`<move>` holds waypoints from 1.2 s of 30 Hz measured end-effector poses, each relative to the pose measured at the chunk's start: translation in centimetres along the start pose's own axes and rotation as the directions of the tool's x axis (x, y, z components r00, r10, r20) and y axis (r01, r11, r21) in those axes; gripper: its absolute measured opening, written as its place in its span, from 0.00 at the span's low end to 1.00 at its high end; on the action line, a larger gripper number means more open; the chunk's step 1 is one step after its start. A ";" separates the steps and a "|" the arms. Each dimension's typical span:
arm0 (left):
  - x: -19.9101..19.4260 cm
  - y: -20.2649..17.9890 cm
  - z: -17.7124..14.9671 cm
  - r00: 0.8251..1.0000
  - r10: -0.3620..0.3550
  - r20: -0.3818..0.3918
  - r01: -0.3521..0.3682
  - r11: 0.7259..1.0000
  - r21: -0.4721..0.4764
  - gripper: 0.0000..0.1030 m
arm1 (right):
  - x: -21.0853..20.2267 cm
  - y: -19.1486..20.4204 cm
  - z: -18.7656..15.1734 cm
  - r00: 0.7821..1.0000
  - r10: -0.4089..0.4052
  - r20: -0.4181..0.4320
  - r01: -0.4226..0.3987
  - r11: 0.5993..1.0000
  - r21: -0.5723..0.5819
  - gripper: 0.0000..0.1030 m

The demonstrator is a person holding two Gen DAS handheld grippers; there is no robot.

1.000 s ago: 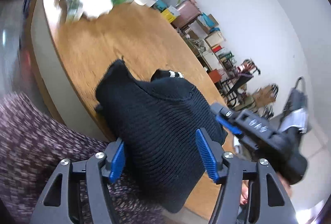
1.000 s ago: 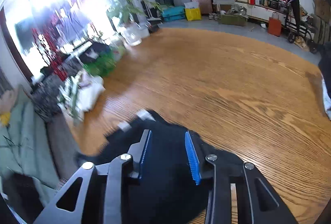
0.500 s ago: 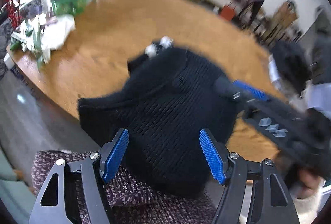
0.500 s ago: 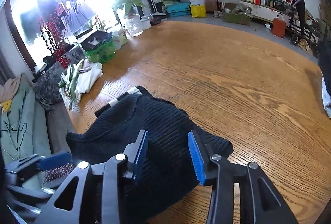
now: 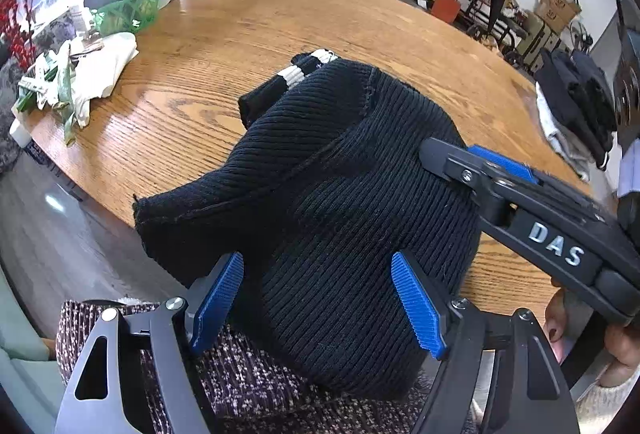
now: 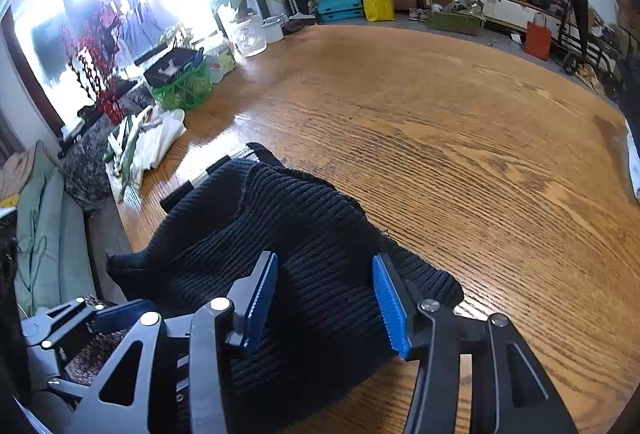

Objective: Fold clothes
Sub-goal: 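Lower the sweater bundle onto the table and open both tools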

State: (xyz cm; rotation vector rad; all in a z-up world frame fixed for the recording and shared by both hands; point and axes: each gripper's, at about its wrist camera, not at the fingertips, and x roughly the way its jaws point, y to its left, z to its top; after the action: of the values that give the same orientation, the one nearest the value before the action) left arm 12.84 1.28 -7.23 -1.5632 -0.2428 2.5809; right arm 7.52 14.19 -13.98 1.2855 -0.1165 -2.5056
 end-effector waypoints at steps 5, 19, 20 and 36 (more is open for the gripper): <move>-2.0 0.2 -0.6 0.996 0.022 0.092 -0.022 1.000 -0.002 0.75 | -2.1 -0.9 -0.7 1.000 0.001 0.024 -0.003 0.998 0.070 0.69; -4.1 0.0 -1.9 0.987 0.000 0.158 -0.002 1.000 0.012 0.75 | -4.1 -1.3 -3.0 0.999 0.027 0.022 -0.029 0.996 0.080 0.82; -4.3 -0.2 -2.0 0.987 -0.005 0.161 0.004 1.000 0.010 0.75 | -4.1 -1.4 -3.2 0.999 0.029 0.019 -0.031 0.996 0.084 0.82; -4.4 -0.4 -2.5 0.985 -0.040 0.171 0.036 0.999 0.029 0.75 | -4.0 -1.1 -4.1 0.998 0.050 -0.035 -0.048 0.997 0.068 0.83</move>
State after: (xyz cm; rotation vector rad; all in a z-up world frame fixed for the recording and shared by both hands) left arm 17.10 1.06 -4.50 -1.3160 -0.2509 2.6793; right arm 12.72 16.77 -13.58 1.3378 -0.2229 -2.4545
